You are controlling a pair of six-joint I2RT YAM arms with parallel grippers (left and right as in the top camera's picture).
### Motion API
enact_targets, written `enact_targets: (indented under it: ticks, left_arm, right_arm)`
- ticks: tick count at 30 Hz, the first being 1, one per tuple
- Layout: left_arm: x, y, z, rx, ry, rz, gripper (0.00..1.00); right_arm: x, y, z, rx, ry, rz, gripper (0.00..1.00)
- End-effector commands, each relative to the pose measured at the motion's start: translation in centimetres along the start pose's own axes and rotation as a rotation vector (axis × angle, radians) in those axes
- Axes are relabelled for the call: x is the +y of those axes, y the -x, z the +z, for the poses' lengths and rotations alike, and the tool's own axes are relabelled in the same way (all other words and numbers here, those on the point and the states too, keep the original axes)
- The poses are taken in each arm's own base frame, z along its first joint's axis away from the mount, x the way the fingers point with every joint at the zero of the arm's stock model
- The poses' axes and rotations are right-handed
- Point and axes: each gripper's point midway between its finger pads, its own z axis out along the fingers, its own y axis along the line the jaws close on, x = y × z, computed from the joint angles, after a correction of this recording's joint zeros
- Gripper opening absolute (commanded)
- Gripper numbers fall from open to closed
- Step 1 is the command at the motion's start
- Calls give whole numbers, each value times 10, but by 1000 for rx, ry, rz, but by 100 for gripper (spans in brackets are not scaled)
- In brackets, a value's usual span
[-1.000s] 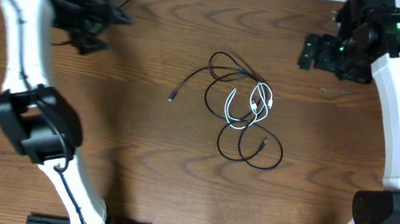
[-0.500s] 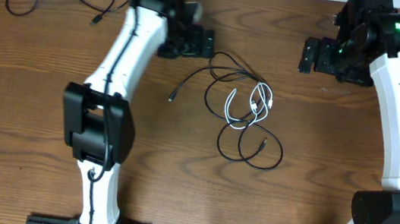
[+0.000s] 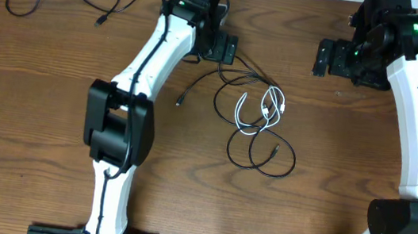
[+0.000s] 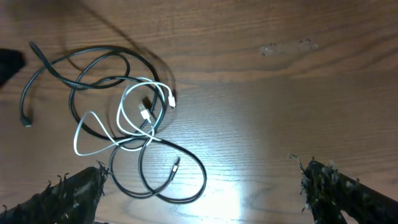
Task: Untangle cables
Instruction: 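Move the left gripper over the black and white cable tangle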
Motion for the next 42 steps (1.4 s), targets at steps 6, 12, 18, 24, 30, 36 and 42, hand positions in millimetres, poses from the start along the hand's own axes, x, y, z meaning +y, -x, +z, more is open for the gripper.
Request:
enact_targets:
  ticks: [6, 12, 18, 24, 30, 36, 42]
  left_arm:
    - [-3, -9, 39, 51, -17, 25, 95]
    - [-7, 4, 56, -6, -29, 46, 76]
    - [-9, 13, 57, -44, -36, 51, 49]
    - [-23, 5, 58, -10, -102, 48, 8]
    - [-33, 9, 50, -21, -141, 52, 7]
    - [-55, 31, -9, -126, -215, 82, 7]
    - [-84, 50, -108, -297, -294, 138, 7]
  right_arm:
    - [1, 0, 5, 6, -8, -18, 99]
    - [2, 3, 5, -7, -5, -19, 99]
    - [2, 3, 5, -7, -5, -19, 99]
    - [3, 5, 5, -14, -3, -19, 99]
    - [2, 3, 5, -6, -5, -19, 99]
    - [1, 1, 5, 1, -7, -19, 99]
    - [5, -6, 13, 31, 4, -21, 99]
